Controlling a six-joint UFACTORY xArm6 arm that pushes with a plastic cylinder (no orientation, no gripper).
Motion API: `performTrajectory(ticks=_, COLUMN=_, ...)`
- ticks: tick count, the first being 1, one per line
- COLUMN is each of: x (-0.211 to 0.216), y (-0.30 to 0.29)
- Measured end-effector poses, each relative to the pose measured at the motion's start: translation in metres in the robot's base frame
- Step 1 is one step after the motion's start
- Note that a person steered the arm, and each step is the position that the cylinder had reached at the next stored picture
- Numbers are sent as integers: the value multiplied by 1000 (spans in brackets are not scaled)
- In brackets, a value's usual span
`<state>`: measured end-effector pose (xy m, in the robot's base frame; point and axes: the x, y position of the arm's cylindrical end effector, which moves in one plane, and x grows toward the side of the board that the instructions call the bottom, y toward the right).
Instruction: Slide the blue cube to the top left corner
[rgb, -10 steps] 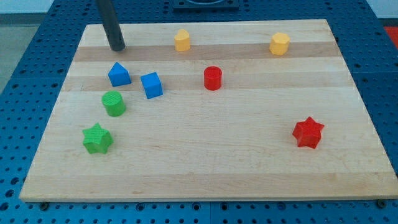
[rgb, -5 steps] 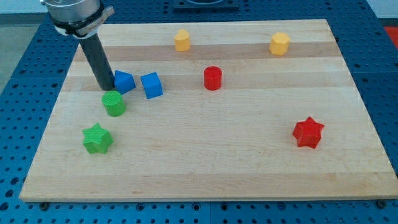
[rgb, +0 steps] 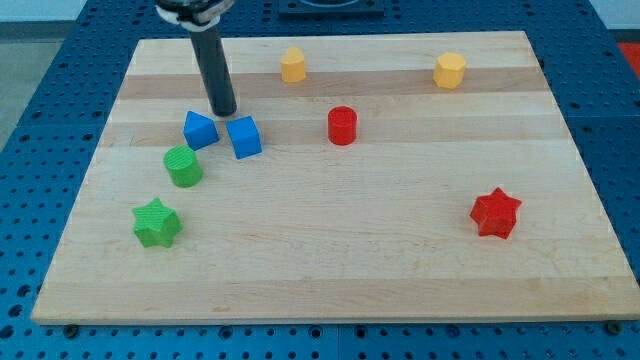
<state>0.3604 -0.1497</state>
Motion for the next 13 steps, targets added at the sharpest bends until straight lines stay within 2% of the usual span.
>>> performTrajectory(ticks=2, x=63, y=-28)
performTrajectory(ticks=3, x=82, y=-24)
performTrajectory(ticks=4, x=98, y=27)
performTrajectory(ticks=6, x=97, y=71)
performTrajectory(ticks=7, x=96, y=71)
performTrajectory(ticks=8, x=73, y=52)
performTrajectory(ticks=11, x=-53, y=-13)
performTrajectory(ticks=12, x=-73, y=-17)
performTrajectory(ticks=13, x=-61, y=6)
